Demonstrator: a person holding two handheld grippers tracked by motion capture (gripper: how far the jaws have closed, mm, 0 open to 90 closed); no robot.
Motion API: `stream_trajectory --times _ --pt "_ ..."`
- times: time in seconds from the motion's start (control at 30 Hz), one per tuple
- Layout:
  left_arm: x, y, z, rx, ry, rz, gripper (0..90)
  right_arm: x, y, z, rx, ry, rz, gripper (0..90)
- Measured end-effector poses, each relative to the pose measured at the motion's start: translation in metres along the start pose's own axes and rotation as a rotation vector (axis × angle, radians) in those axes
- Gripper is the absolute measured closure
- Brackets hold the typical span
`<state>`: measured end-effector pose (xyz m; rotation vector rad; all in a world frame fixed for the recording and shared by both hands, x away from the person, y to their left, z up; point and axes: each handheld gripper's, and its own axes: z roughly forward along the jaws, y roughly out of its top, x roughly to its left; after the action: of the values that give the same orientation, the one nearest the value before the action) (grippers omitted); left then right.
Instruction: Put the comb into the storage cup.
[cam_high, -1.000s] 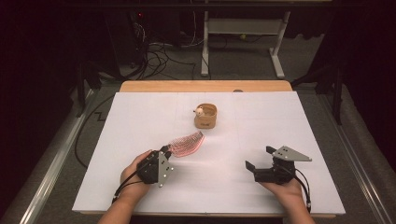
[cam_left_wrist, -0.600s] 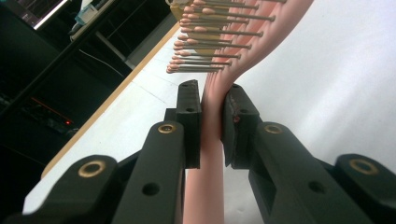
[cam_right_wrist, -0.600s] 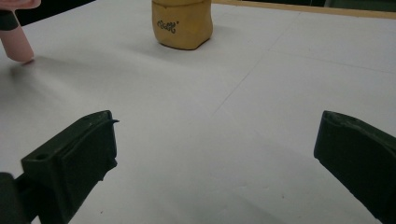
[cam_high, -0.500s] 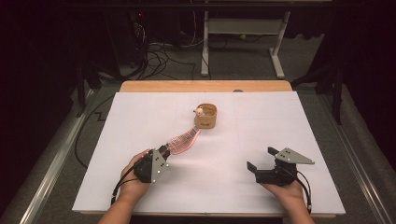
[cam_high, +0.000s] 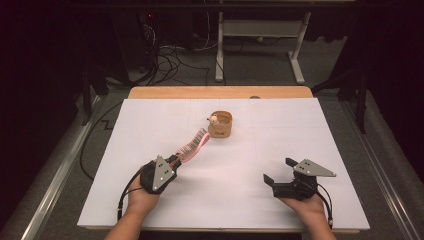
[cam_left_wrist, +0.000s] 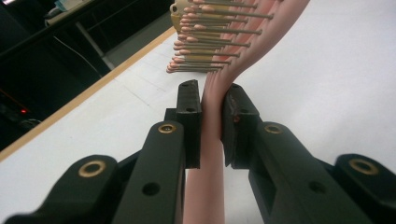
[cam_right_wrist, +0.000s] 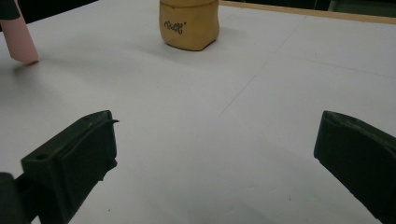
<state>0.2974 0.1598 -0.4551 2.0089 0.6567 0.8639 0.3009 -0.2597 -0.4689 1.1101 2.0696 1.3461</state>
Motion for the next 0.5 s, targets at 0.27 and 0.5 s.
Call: stream_trajectory --times 0.27,0.5 --pt "0.0045 -0.0005 -0.0030 -0.024 -0.036 -0.071 79.7 -0.0001 0.0006 0.0007 -0.004 0.005 0.002 0.6" --pt "0.0057 -0.0009 -0.0043 -0.044 -0.069 -0.121 79.7 0.0014 0.0019 0.0009 -0.008 0.013 0.001 0.6"
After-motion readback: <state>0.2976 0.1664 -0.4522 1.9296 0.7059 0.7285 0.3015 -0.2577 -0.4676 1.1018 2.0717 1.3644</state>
